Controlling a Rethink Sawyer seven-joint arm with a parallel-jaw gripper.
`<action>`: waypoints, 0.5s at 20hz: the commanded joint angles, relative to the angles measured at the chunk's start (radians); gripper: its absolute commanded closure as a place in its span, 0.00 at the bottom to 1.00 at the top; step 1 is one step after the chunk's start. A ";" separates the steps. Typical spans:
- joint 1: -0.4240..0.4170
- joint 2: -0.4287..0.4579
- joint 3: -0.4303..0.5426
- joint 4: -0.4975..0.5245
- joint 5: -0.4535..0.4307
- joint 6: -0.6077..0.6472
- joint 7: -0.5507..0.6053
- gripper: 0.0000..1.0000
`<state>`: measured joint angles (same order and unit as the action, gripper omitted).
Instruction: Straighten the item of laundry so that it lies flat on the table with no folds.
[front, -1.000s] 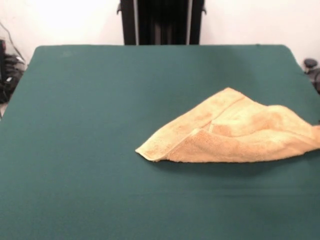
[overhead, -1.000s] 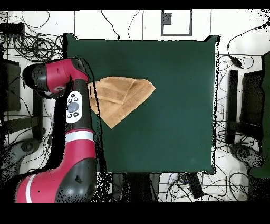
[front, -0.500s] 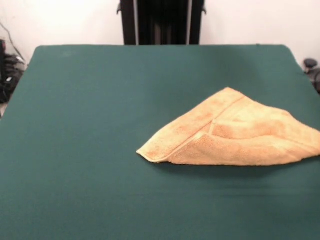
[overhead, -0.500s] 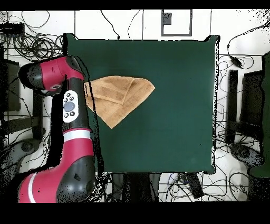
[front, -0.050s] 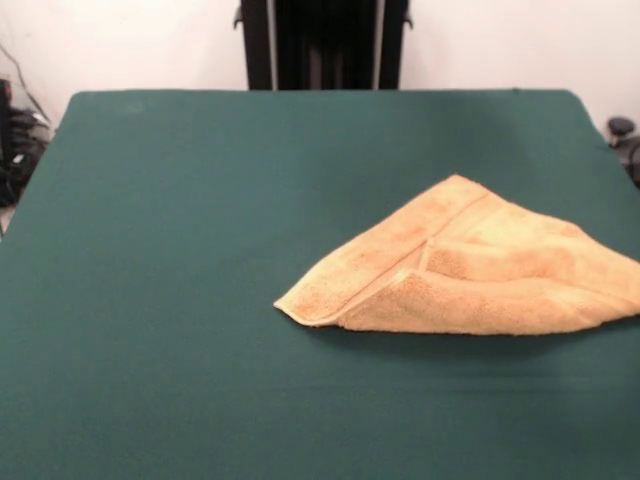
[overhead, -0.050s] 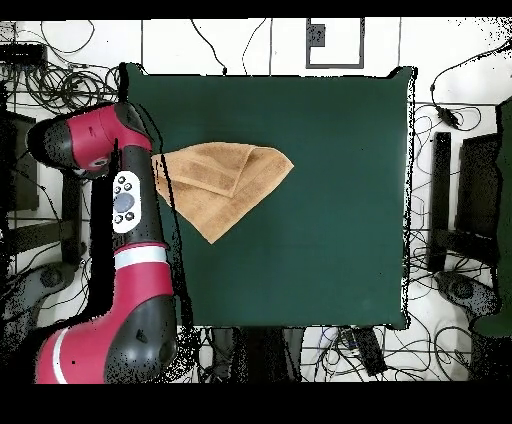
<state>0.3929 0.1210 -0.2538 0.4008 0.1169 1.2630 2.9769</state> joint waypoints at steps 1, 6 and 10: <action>0.034 0.008 -0.007 0.012 0.040 0.078 0.332 1.00; 0.021 -0.056 0.005 0.073 0.056 0.094 0.290 1.00; 0.002 -0.112 0.002 0.106 0.064 0.158 0.216 1.00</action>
<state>0.3948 0.1124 -0.2687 0.3921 0.1297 1.2826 2.9832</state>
